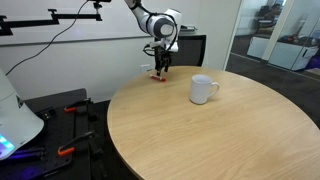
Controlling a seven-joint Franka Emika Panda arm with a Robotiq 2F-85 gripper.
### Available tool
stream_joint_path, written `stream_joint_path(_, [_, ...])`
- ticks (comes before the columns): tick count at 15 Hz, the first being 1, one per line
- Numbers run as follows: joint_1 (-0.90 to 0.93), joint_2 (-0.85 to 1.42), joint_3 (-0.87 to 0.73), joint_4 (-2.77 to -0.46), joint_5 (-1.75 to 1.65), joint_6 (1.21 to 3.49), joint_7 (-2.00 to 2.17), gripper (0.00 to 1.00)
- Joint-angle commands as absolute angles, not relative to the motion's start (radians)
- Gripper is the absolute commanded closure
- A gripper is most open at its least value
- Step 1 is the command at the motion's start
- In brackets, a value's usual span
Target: Remove the red marker from the white mug
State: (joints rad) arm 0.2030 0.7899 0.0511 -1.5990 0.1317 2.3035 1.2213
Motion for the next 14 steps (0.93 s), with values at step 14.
stream_joint_path(14, [0.353,0.636,-0.056,-1.693,-0.041,2.344,1.464,0.0])
